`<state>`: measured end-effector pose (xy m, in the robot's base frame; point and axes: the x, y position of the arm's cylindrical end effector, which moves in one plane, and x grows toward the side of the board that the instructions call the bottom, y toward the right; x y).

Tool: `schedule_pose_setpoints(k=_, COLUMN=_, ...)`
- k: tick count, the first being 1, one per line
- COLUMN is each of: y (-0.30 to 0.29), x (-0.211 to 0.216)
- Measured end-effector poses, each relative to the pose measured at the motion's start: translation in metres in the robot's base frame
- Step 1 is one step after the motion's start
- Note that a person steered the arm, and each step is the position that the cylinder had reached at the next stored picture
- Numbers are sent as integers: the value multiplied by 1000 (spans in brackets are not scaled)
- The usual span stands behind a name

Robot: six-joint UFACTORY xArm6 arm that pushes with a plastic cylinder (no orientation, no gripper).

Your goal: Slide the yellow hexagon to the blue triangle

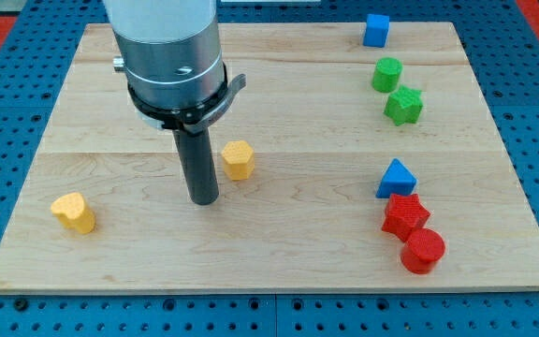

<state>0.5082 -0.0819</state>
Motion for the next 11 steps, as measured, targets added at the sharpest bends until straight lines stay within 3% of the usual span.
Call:
schedule_pose_setpoints(k=2, y=-28, x=0)
schedule_pose_setpoints(k=3, y=-11, x=-25)
schedule_pose_setpoints(k=5, y=96, x=-68)
schedule_pose_setpoints(k=11, y=188, x=-117)
